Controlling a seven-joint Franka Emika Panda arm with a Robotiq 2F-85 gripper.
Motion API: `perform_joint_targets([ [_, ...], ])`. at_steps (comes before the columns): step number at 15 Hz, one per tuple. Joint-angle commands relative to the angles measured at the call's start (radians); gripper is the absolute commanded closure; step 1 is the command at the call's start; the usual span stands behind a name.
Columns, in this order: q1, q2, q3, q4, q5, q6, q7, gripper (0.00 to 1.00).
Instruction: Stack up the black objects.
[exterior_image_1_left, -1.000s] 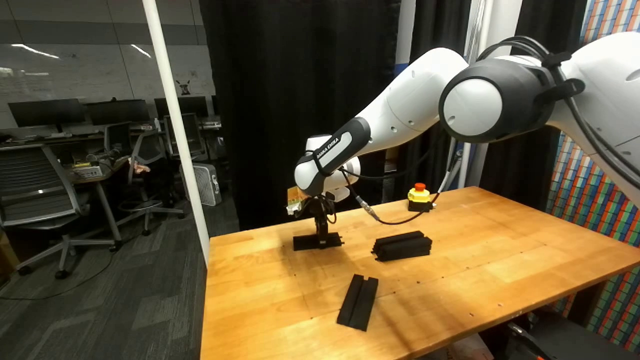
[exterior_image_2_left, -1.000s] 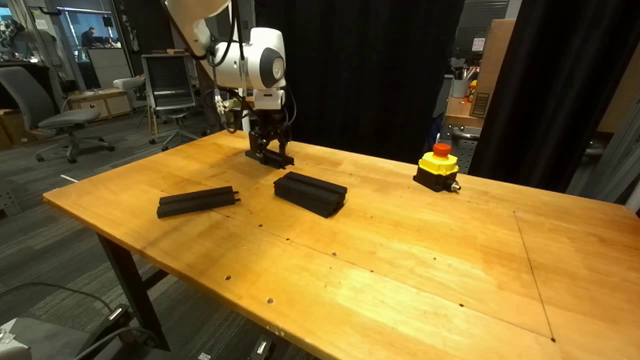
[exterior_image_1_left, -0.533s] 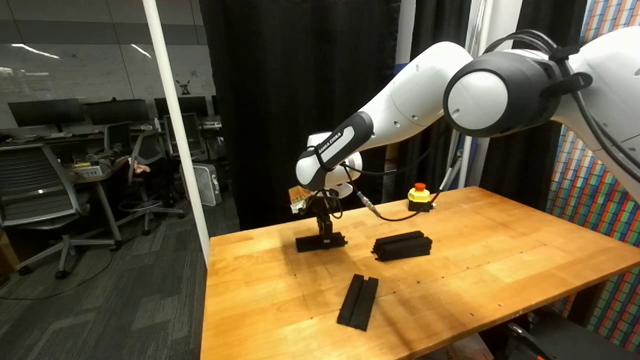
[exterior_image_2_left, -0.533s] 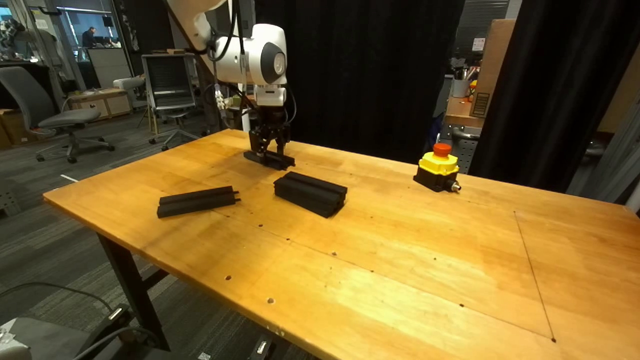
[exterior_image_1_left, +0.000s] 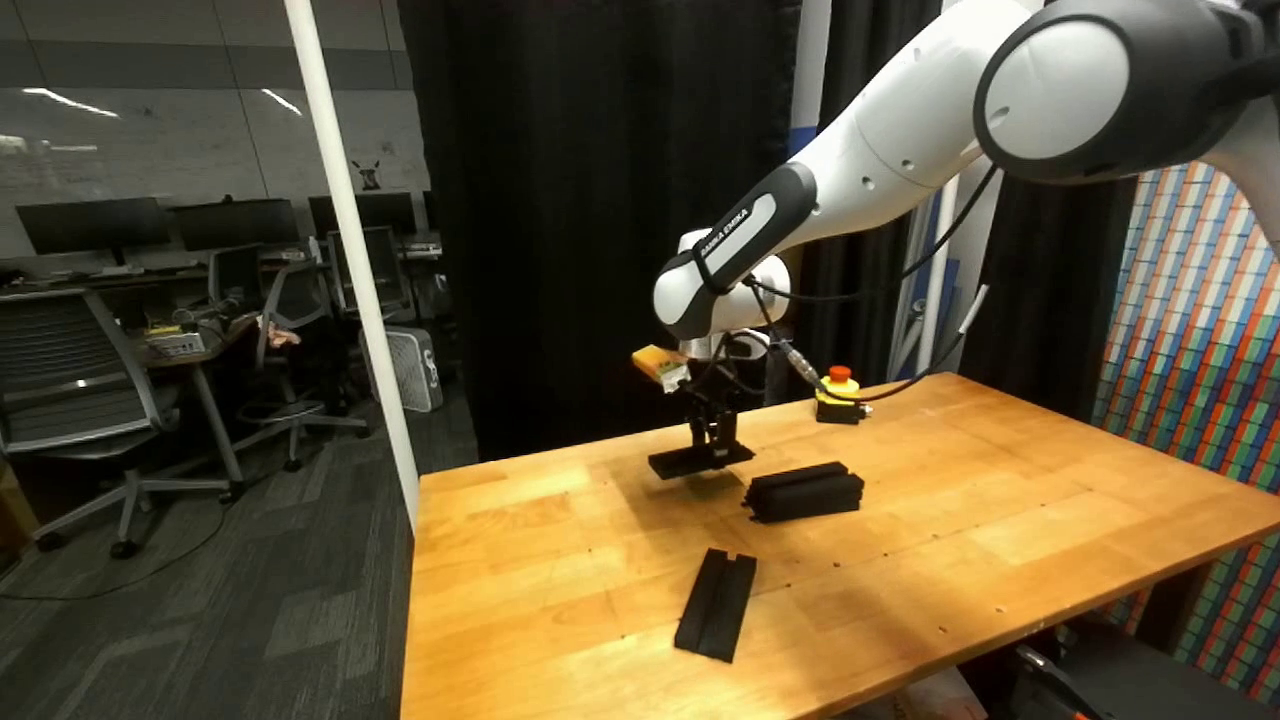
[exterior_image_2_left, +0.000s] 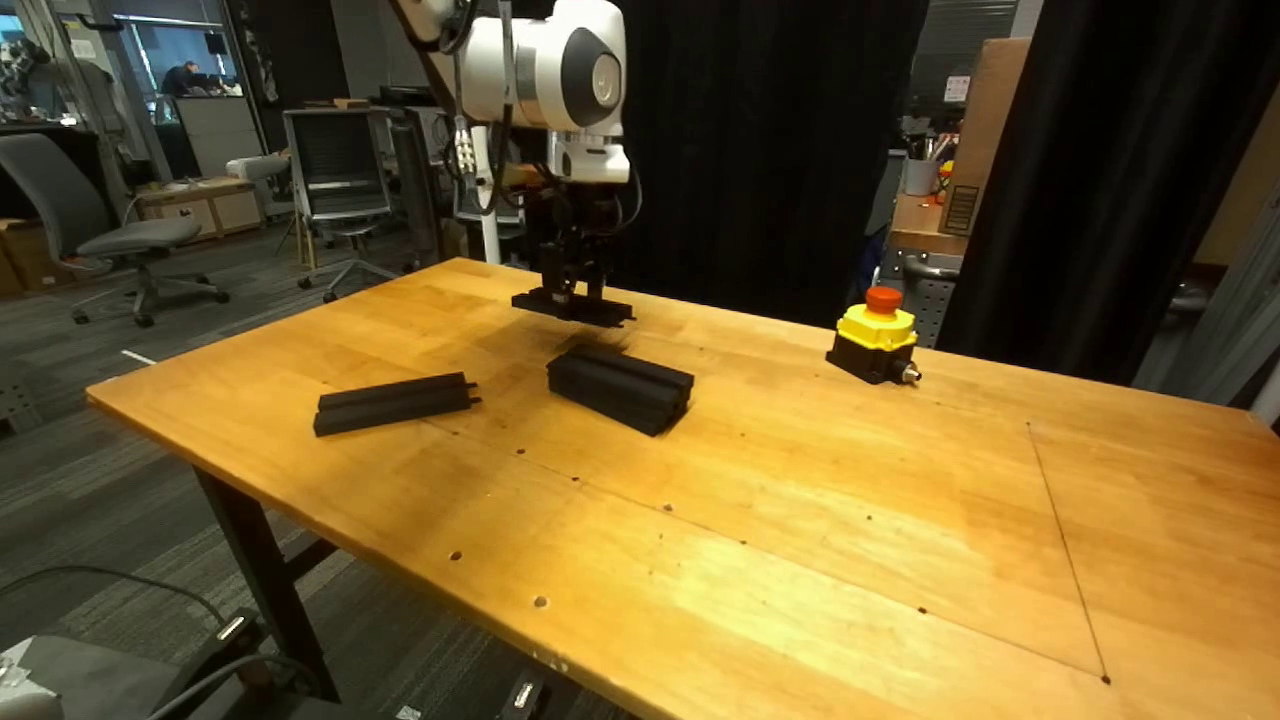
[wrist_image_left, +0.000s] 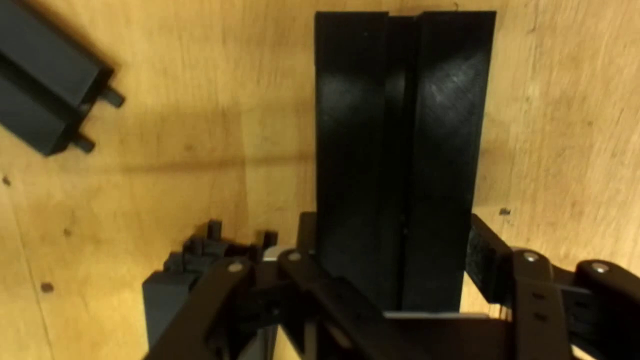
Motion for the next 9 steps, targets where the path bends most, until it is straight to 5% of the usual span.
perform_joint_targets([
  [1, -0.044, -0.169, -0.004, -0.196, -0.016, 0.048, -0.148, 0.55],
  [9, -0.093, -0.318, -0.041, -0.415, -0.009, 0.15, -0.315, 0.55],
])
